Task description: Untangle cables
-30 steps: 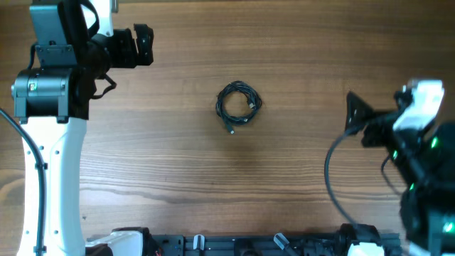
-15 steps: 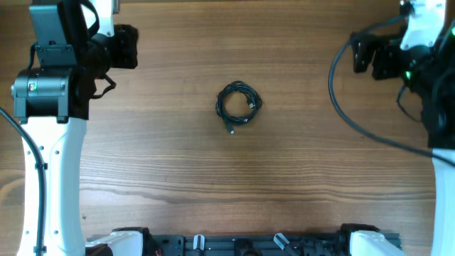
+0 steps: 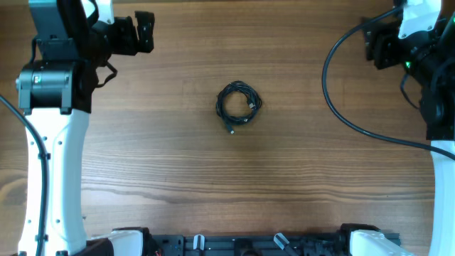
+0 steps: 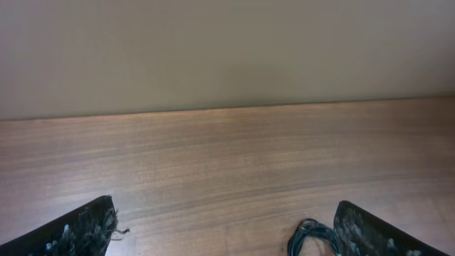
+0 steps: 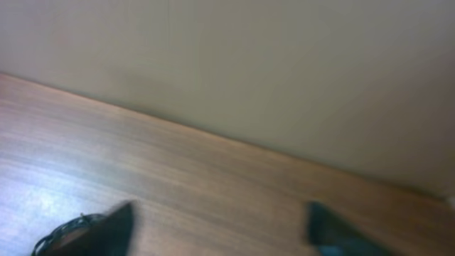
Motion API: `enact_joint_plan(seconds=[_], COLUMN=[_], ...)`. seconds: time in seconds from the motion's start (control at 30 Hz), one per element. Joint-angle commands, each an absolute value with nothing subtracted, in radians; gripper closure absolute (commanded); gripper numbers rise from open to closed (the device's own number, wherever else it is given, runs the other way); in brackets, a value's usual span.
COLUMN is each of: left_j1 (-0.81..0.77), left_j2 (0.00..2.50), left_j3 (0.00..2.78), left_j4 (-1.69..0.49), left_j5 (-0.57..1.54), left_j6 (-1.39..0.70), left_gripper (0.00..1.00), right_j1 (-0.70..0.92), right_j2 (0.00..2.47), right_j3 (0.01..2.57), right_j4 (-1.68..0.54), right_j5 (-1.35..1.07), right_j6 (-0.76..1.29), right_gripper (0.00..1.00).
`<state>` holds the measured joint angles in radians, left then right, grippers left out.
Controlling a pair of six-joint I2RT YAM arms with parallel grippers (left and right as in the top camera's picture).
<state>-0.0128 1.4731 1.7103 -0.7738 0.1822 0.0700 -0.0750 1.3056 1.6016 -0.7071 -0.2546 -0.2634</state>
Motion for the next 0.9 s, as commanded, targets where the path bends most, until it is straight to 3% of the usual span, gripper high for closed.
enact_joint_plan(seconds=[0.0,0.17,0.4,0.53,0.7,0.87], left_j1=[-0.009,-0.01,-0.012,-0.016,-0.027,-0.064], left_j2=[1.499,1.542,1.618,1.652,1.701,1.744], left_j3=[1.73,1.73,1.73,1.73,1.73,1.73], left_j4=[-0.737,-0.691,-0.695,-0.714,-0.739,-0.768], left_j5=[0.194,0.194,0.198,0.326,0.447,0.448], left_j6=[0.075,0.075,0.076,0.109,0.098,0.101], left_gripper=[0.0,0.0,0.0,0.0,0.0,0.0], right_j1=[-0.079,-0.079,-0.079,-0.079,-0.079,-0.079], right_j2=[1.326,1.374,1.43,1.432,1.435,1.446], right_j3=[1.631,1.631,1.631,1.631,1.631,1.631], right_j4=[-0.672,-0.639,-0.598,-0.577,-0.532,-0.526], right_j5=[-0.271,-0.303,-0.428,-0.382,-0.379,-0.159], right_j6=[-0.288,-0.369,-0.334,-0.342,-0.213,-0.069], right_gripper=[0.0,0.0,0.0,0.0,0.0,0.0])
